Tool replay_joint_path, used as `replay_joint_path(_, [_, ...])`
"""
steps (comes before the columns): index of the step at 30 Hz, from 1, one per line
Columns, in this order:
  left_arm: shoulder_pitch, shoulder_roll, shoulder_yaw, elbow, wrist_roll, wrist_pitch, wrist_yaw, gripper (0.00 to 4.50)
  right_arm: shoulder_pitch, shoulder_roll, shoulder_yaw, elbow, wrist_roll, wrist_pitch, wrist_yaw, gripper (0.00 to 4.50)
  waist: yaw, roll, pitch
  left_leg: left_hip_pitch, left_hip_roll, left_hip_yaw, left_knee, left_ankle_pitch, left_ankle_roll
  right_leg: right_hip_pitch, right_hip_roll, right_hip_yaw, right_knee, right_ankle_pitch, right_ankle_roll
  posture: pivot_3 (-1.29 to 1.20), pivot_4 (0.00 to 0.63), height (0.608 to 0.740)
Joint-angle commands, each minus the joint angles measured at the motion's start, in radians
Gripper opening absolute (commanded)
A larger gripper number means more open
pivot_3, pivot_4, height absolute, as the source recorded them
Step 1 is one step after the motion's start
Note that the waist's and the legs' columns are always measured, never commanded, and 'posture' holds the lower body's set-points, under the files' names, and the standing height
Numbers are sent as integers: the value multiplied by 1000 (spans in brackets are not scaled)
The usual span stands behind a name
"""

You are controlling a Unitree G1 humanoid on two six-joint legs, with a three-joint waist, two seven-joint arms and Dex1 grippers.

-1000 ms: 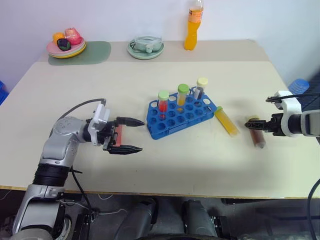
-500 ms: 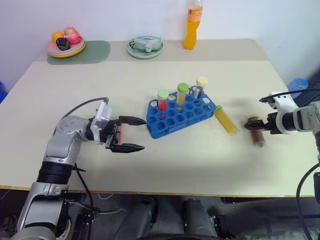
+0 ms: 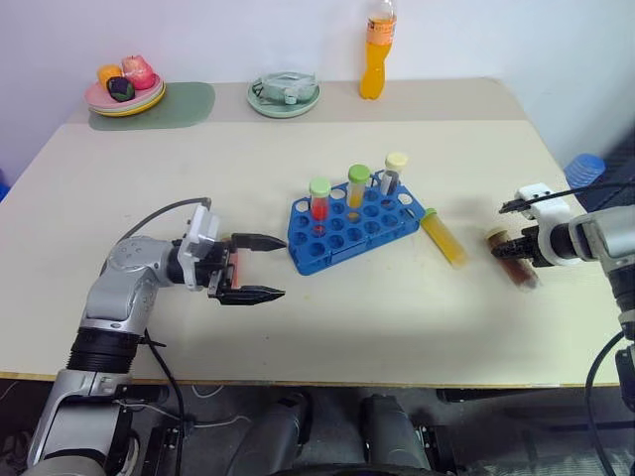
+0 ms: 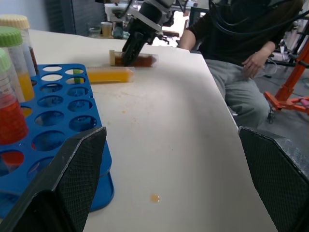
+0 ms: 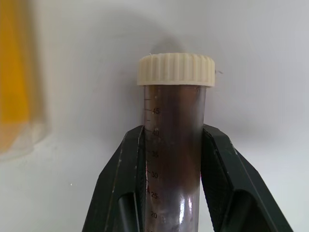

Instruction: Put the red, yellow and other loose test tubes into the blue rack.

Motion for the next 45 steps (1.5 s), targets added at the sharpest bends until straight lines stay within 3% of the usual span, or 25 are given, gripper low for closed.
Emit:
replay_joint_path(1, [18,20,48,-47,-30,9,20,4500,63,-15,-19,-79,-9,-36,17,1258,-2,0,0,0,0,0,0,0,0,0,0,0,0,0,0,0,150,740])
replay_joint_path(4, [35,25,63,-59,-32,14,38,4500,147,-38,-84,-173,0,-122,27,1258,-3,0,0,0,0,0,0,-1,2,0,0,0,0,1,0,0,150,740])
replay_joint_path(10, [45,16,103,-71,-50,17,107,4500,310,33,-351,-300,112,-391,64,1258,-3,0,0,0,0,0,0,-1,2,0,0,1,0,1,0,0,150,740])
replay_joint_path(17, [40,11,135,-60,-69,24,155,4500,340,140,-493,-497,320,-456,146,1258,-12,1,1,0,1,0,0,-1,2,-1,1,1,2,1,0,0,150,740])
replay_joint_path(23, [21,-9,158,-25,-74,15,186,4500,263,355,-463,-551,364,-550,46,1258,-9,0,1,0,1,0,0,1,-1,-1,1,1,2,1,0,0,150,740])
replay_joint_path(30, [20,-15,183,-21,-76,7,210,4500,247,634,-347,-370,171,-930,-104,1258,-12,1,0,1,1,0,0,3,-4,-1,2,1,3,1,0,0,150,740])
replay_joint_path(35, [22,-14,205,-29,-84,6,241,4500,224,720,-366,-223,148,-1100,-150,1258,-13,1,1,1,1,0,0,4,-5,-2,5,2,5,2,-1,0,150,740])
replay_joint_path(45, [29,-18,203,-71,-86,22,271,4500,193,749,-376,-79,127,-1255,-199,1258,-18,1,1,6,1,0,-3,5,-8,-2,6,5,10,2,-1,0,150,740])
